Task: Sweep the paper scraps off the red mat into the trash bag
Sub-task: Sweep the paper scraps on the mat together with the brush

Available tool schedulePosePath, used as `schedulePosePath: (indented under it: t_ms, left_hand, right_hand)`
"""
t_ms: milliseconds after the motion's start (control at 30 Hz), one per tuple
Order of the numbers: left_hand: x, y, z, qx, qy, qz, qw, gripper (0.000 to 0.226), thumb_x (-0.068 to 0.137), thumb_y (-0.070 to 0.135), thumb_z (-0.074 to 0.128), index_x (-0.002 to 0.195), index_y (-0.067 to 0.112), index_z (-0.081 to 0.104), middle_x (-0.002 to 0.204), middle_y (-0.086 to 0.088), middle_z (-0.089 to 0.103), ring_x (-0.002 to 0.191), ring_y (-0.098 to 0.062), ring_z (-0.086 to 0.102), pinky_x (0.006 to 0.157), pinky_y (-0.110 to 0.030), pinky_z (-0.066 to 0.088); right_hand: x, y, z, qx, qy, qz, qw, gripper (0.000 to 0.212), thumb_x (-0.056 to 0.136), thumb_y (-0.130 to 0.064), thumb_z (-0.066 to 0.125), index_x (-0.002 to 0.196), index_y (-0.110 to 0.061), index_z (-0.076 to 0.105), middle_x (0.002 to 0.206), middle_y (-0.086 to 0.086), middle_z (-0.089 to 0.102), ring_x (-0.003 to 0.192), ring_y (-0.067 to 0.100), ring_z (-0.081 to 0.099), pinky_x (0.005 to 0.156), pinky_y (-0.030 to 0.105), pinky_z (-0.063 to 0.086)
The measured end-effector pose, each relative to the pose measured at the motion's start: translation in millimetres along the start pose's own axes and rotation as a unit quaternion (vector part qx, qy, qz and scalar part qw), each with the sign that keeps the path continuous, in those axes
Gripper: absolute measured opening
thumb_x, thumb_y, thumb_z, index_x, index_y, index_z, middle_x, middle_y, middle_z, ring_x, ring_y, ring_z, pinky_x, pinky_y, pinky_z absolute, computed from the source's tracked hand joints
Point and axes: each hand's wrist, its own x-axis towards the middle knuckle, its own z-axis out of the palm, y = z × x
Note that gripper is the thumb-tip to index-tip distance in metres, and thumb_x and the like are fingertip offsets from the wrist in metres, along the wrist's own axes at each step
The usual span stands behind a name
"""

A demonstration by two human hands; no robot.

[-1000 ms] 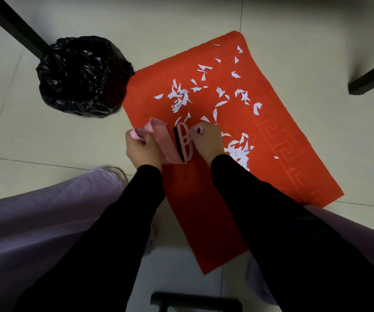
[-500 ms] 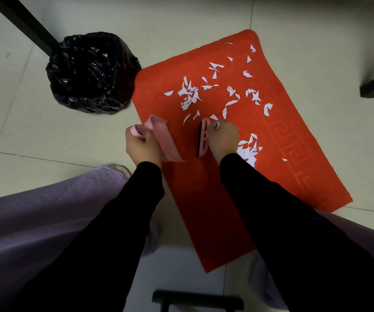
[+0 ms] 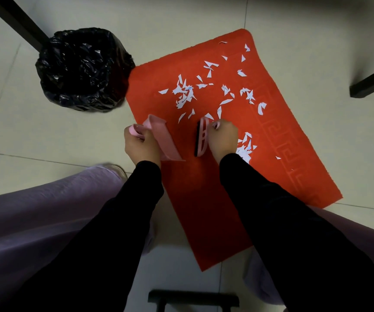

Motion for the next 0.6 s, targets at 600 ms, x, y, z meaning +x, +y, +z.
schedulePosePath:
  t_ms: [600]
  left_hand:
    - [2, 8, 18, 0.003, 0.038, 0.006, 0.999, 0.018, 0.096, 0.018, 0.038, 0.083, 0.012, 0.049, 0.061, 0.011, 0.044, 0.06, -0.011, 0.044, 0.052, -0.006, 0.035]
  right_hand:
    - [4, -27, 2, 0.103, -0.052, -0.049, 0.992, 0.025, 0.092, -0.017, 0.053, 0.084, 0.002, 0.067, 0.081, 0.017, 0.068, 0.065, 0.021, 0.057, 0.062, 0.033, 0.048]
